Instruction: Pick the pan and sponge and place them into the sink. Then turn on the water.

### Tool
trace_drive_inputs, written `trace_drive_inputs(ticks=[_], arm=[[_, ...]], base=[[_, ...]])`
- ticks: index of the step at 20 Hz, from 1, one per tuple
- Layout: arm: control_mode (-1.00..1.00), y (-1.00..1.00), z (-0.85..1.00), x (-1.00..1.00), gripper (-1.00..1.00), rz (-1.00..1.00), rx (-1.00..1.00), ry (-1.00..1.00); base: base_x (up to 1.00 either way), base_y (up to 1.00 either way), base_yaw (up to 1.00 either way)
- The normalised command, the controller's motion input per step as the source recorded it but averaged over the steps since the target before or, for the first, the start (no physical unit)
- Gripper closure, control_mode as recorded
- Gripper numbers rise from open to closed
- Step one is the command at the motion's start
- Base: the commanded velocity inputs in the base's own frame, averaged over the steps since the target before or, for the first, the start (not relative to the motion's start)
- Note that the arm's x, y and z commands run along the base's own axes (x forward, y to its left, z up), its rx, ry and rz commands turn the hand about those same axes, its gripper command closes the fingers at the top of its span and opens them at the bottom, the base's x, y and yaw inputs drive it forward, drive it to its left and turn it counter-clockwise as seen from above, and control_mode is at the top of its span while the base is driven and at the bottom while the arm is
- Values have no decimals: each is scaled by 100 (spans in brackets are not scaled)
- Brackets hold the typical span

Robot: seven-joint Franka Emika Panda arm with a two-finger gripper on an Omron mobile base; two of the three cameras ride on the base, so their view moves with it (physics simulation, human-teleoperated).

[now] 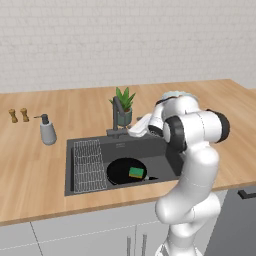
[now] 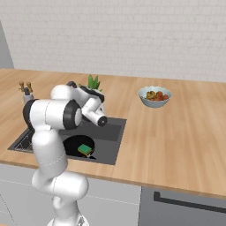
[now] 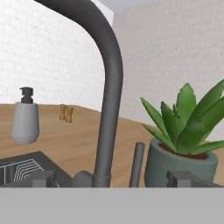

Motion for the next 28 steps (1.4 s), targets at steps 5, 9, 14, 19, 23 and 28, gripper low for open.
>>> trace_drive_inputs(ticks=[5,9,14,19,23,28], arm=[[-100,7,-24,33,-100,0,0,0],[-100,5,-13,31,-100,0,0,0],[-100,2,-4,31,-100,0,0,0],[-100,3,-4,33,-100,0,0,0],[-100,10,-11,29,-100,0,0,0],[-100,10,-13,24,-100,0,0,0]], base=[[0,0,0],[0,0,0],[0,0,0],[0,0,0],[0,0,0],[0,0,0]])
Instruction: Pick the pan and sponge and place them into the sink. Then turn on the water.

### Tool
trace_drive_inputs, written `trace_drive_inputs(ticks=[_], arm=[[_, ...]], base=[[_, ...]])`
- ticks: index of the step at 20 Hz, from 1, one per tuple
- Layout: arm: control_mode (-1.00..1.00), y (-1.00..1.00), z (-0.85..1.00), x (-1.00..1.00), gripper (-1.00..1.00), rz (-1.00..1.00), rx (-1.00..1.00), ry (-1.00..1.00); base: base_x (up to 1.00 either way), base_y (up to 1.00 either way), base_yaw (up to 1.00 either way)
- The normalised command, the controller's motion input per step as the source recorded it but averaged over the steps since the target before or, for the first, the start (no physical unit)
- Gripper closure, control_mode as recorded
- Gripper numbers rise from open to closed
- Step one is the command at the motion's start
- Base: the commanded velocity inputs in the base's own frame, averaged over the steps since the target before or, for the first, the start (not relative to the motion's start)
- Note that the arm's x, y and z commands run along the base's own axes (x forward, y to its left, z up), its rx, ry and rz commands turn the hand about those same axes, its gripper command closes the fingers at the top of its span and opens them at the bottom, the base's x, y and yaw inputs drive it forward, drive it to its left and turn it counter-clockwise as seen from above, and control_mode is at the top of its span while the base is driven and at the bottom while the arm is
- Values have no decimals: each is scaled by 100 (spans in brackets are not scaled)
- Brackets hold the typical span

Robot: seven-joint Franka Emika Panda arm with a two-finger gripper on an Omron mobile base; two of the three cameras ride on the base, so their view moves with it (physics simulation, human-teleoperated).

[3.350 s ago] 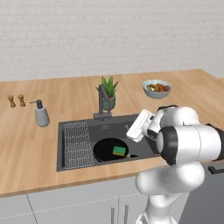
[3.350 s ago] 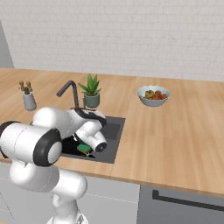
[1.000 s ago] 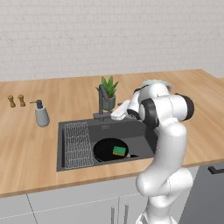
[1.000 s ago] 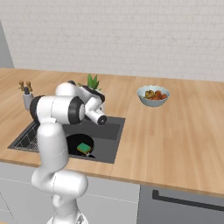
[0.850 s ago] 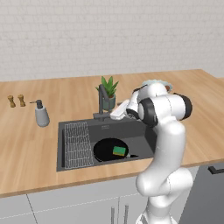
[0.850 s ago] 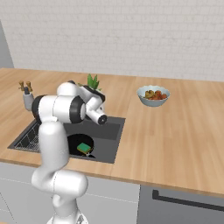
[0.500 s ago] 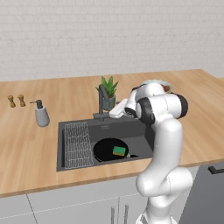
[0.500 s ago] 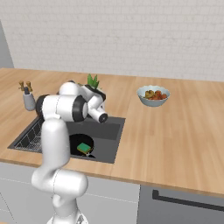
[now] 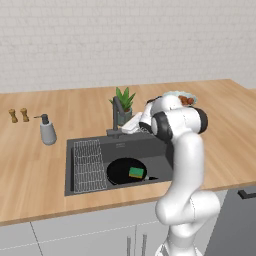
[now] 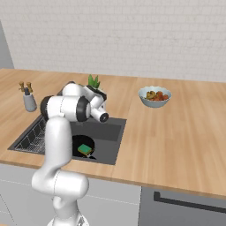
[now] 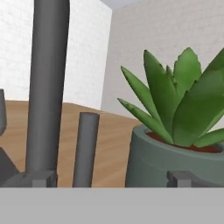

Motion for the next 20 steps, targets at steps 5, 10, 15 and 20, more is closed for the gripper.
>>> trace_drive_inputs(ticks=[5,10,15,20], arm=[[-100,1,-7,25,-100,0,0,0],[-100,0,-5,25,100,0,0,0],[-100,0,-1,10,100,0,0,0],[-100,-27,0,0,100,-2,4,-3]], base=[[0,0,0],[0,0,0],[0,0,0],[0,0,0]])
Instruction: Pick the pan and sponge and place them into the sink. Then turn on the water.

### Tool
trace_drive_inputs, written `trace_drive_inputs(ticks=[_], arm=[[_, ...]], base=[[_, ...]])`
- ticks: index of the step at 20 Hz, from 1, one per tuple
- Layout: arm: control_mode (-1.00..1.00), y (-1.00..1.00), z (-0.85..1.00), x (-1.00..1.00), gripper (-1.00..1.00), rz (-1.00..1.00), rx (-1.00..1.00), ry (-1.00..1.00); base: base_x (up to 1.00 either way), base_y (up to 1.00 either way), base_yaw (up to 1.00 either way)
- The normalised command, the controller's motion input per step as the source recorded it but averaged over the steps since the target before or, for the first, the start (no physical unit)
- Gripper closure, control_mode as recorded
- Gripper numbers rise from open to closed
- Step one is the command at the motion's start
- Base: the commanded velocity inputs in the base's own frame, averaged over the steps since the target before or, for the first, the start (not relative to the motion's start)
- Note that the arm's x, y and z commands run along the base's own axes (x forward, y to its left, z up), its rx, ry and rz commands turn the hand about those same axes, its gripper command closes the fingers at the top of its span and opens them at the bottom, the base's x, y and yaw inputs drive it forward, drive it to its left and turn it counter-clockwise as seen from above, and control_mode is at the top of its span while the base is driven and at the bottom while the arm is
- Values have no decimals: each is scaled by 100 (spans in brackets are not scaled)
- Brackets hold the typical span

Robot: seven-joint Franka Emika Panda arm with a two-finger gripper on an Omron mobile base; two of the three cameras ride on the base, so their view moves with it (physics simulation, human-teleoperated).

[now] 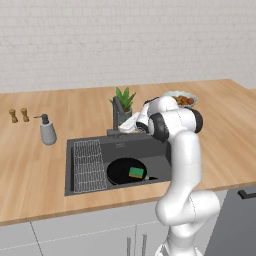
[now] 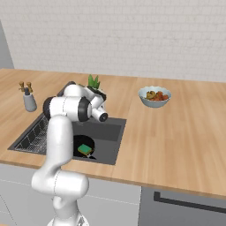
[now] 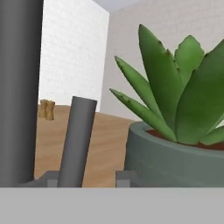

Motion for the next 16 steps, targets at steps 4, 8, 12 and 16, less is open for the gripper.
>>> trace_drive_inputs(ticks=[4,8,12,16], arm=[[-100,-78,-2,0,100,-4,12,-13],[-100,-100,-10,0,100,-5,14,-10],[-100,-95,-20,0,100,-8,2,0],[-100,-86,-20,0,100,-12,0,0]], base=[[0,0,0],[0,0,0],[0,0,0],[0,0,0]])
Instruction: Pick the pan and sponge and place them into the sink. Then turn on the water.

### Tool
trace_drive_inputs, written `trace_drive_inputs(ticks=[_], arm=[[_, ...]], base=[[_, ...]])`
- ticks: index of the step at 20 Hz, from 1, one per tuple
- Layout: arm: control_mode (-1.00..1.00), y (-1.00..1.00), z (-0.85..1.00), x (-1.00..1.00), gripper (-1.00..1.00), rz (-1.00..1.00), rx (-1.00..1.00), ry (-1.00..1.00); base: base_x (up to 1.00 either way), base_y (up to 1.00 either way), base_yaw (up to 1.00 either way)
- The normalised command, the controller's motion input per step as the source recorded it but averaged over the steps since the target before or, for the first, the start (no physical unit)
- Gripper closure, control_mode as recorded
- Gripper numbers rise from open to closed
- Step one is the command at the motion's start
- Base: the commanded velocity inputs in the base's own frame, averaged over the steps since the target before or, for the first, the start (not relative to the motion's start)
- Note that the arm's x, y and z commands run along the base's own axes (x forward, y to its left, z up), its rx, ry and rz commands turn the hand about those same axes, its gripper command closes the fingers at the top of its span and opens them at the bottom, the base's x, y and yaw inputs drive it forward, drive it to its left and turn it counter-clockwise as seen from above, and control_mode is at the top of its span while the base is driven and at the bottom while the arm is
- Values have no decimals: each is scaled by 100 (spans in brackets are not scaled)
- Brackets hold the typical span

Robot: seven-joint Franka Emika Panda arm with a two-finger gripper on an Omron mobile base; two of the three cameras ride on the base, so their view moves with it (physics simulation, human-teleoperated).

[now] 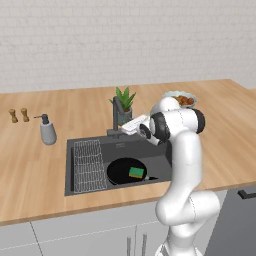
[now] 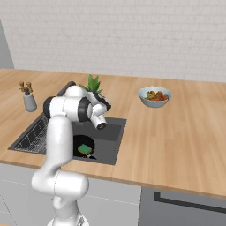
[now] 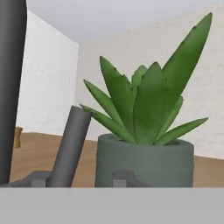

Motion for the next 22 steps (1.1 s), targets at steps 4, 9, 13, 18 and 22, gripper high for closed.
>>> trace_drive_inputs(ticks=[4,9,13,18,22], arm=[[-100,-86,-19,0,100,-13,0,0],[-100,-86,-8,-2,100,-10,1,0],[-100,-85,15,-38,100,-1,12,-6],[-100,-76,87,-67,100,0,21,-21],[-100,-61,100,-83,100,0,18,-33]], base=[[0,0,0],[0,0,0],[0,0,0],[0,0,0],[0,0,0]])
